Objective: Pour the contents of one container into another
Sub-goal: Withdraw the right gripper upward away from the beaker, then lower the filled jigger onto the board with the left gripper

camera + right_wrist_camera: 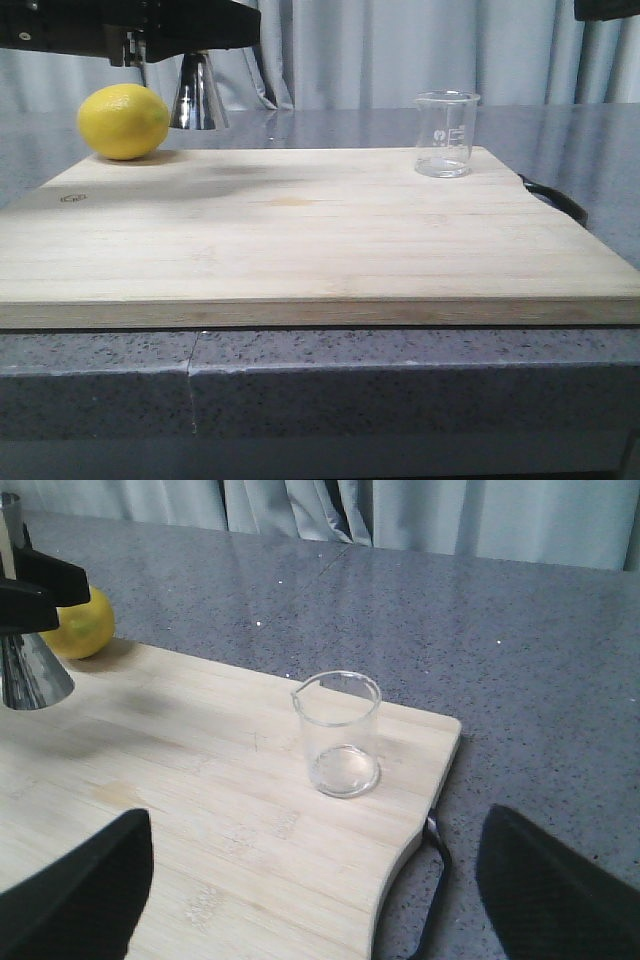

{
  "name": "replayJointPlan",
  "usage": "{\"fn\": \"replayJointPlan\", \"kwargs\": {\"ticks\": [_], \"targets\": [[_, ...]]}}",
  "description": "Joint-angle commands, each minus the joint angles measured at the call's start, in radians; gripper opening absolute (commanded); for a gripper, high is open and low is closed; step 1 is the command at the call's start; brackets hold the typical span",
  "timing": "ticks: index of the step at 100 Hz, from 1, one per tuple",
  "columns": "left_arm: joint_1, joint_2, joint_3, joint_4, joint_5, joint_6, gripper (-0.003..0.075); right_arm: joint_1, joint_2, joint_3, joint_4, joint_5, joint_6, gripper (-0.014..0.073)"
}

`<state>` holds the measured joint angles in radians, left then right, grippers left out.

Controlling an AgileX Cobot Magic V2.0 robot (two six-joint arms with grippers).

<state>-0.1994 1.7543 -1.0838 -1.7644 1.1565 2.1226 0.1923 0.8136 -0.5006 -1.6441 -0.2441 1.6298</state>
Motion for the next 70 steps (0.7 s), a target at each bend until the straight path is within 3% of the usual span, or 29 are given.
{"fn": "replayJointPlan", "kwargs": {"ticks": [1,70], "targets": [[-0.025,-0.048,-0.031,-0.096,0.100,-0.018,0.0206,-0.001,-0.008,-0.025,0.006,0.011,0.001,0.0598],[-0.060,0.034,-0.026,-0.095,0.100,0.057,0.0206,-0.001,-0.008,-0.025,0.005,0.028,0.001,0.0598]]}}
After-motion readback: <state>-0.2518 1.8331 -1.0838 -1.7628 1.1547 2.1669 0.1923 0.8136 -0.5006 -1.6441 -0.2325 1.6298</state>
